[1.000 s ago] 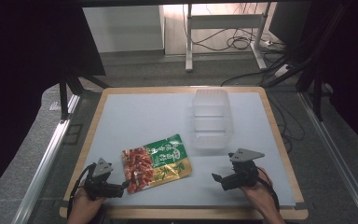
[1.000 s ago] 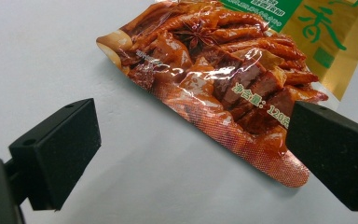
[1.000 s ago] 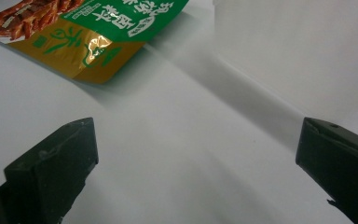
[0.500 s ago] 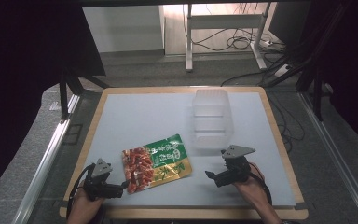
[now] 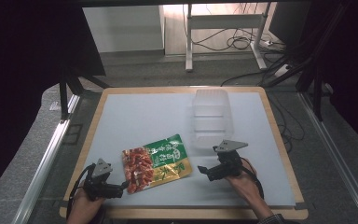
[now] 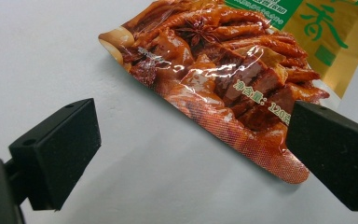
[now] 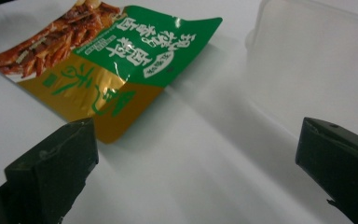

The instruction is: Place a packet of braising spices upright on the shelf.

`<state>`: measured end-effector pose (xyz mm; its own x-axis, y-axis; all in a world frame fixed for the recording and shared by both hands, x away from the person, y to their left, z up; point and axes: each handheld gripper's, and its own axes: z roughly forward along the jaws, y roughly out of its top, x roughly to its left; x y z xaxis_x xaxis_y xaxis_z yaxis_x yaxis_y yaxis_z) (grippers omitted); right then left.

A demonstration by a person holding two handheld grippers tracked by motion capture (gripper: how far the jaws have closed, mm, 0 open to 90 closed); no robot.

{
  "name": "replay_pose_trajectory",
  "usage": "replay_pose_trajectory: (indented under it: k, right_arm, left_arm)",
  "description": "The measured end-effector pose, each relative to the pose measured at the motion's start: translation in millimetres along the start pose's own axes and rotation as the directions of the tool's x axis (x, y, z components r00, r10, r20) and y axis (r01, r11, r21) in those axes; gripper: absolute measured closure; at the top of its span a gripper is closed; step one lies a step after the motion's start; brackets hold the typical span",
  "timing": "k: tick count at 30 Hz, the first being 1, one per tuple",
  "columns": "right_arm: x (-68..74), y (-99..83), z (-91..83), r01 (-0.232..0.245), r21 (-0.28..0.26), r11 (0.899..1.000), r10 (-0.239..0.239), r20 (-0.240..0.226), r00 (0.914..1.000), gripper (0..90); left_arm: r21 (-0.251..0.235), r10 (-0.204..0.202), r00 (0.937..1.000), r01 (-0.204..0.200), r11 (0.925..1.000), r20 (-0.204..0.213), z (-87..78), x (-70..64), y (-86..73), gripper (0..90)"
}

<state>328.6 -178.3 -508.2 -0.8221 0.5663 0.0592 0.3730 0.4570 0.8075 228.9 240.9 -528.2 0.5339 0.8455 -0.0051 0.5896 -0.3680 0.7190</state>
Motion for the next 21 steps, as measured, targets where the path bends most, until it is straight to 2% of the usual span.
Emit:
replay_pose_trajectory:
  k: [4, 10, 16, 21]
  right_arm:
    - [-0.4, 3.1, 6.0, -0.011, -0.010, 1.000, 0.011, -0.016, 0.9998, 0.0]
    - [1.6, 5.6, 17.0, -0.020, 0.022, 1.000, 0.020, -0.025, 0.9995, 1.2]
    - [8.9, 8.8, 28.2, -0.002, 0.043, 0.999, 0.005, -0.054, 0.9985, 1.2]
    - [12.8, 11.0, 38.7, -0.009, 0.072, 0.997, 0.014, -0.074, 0.9972, 1.5]
  left_arm:
    - [0.001, 0.000, 1.0000, 0.000, 1.0000, 0.001, 0.1, -0.1, 0.0, 3.3]
    - [0.002, 0.005, 1.0000, -0.005, 1.0000, -0.002, 0.4, -0.5, 0.1, 3.3]
    - [0.004, 0.009, 0.9999, -0.009, 1.0000, -0.005, 0.5, -0.9, 0.1, 3.3]
    - [0.005, 0.012, 0.9999, -0.012, 0.9999, -0.006, 0.8, -1.3, 0.2, 3.3]
